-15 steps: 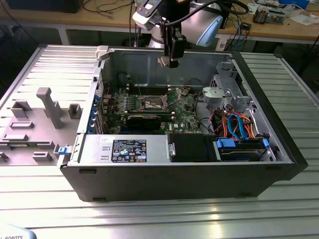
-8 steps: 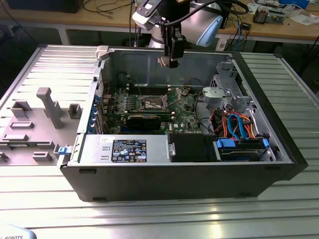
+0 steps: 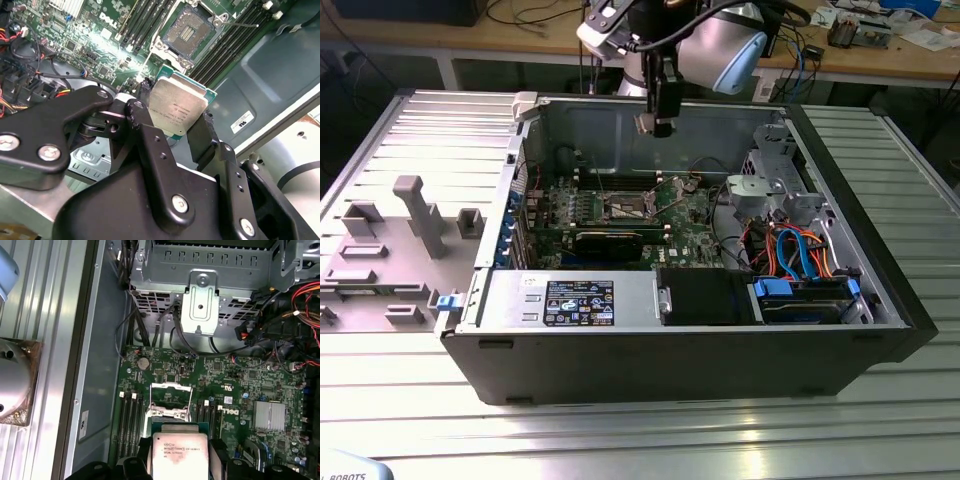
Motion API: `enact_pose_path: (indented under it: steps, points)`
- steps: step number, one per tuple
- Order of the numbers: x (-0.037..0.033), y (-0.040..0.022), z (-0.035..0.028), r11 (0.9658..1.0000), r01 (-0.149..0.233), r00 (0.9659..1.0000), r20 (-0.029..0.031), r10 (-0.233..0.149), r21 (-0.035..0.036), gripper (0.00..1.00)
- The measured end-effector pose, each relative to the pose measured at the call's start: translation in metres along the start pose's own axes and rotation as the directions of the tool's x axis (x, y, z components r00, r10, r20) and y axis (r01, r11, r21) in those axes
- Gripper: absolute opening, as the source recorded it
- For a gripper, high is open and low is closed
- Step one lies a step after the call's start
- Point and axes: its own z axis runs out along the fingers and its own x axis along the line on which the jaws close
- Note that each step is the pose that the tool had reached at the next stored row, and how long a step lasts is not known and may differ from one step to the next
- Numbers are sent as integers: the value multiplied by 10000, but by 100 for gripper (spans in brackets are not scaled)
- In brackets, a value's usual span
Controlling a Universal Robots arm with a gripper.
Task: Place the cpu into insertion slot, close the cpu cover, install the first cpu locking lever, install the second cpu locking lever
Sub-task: 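Place the cpu into insertion slot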
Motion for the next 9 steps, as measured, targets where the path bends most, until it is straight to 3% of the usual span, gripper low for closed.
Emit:
enact_pose_path:
  steps: [8,9]
  points:
    - [0,-1,0,10000,-32,10000,2,32,3,54]
    - [0,-2,3,9998,-187,9998,14,187,-2,54]
